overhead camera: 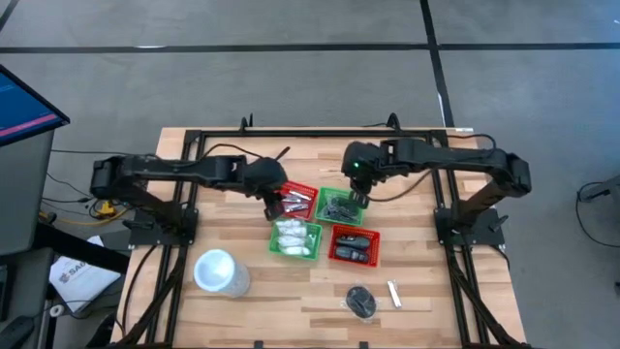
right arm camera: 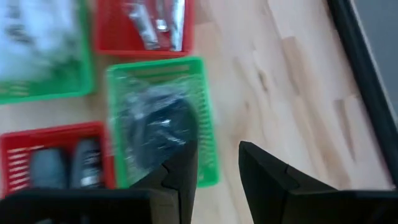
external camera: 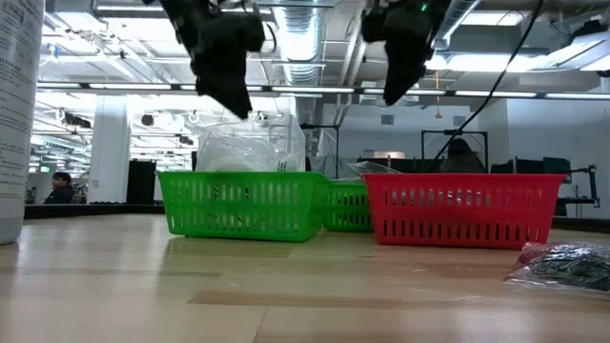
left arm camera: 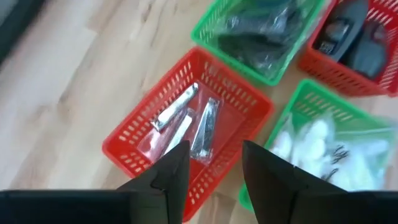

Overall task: Pick & Place Travel size toiletries
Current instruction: Put the silver nail cutter into the top left red bin

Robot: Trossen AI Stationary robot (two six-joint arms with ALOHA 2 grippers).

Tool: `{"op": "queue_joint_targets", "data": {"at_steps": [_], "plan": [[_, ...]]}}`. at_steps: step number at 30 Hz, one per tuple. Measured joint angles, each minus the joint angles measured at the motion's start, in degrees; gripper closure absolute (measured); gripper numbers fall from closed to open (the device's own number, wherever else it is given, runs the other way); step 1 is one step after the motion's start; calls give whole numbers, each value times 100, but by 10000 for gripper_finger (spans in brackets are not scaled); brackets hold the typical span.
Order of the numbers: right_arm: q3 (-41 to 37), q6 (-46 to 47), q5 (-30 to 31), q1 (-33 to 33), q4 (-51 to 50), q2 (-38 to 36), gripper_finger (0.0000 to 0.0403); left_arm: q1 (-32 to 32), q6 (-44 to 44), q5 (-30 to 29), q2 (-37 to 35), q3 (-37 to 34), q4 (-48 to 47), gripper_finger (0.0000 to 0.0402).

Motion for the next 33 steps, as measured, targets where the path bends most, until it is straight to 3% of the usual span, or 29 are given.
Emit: {"op": "queue_joint_targets", "data": {"at_steps": [11, 33], "plan": [[0, 1618, -11, 1521, -1236, -256, 294, -389, -16, -100, -418, 0, 85, 270], [0, 6325, 377, 4901, -1397, -110, 294, -572, -16, -118, -401, 0, 92, 270]]}}
